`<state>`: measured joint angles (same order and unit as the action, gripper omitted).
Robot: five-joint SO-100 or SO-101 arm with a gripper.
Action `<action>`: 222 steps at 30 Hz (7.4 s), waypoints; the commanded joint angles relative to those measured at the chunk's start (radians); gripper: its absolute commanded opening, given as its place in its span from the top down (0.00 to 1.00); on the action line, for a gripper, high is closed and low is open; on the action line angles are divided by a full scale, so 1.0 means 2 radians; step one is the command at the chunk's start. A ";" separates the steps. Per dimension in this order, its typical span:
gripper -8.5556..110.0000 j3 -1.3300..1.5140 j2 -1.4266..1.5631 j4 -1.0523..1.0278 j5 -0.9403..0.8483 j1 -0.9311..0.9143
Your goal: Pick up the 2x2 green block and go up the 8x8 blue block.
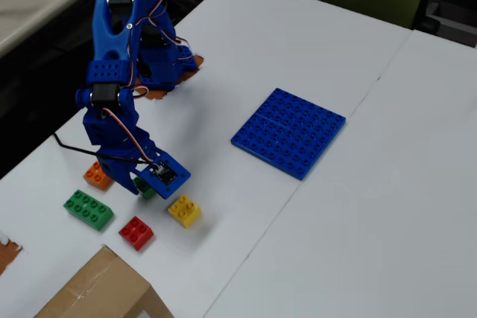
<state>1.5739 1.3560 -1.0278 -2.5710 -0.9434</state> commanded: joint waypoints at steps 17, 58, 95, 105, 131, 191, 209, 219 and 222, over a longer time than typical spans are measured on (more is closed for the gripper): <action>0.85 -0.015 0.089 -0.077 0.016 0.025; 0.85 -0.410 0.102 -0.399 0.432 0.467; 0.84 -0.433 -0.008 -0.404 0.482 0.499; 0.84 -0.427 -0.004 -0.404 0.486 0.498; 0.83 -0.427 -0.003 -0.403 0.487 0.498; 0.84 -0.427 -0.004 -0.402 0.482 0.499; 0.84 -0.427 -0.004 -0.402 0.482 0.499; 0.84 -0.427 -0.004 -0.402 0.482 0.499; 0.84 -0.427 -0.005 -0.402 0.482 0.499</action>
<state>0.7225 1.3315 -1.7978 -1.6015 0.0491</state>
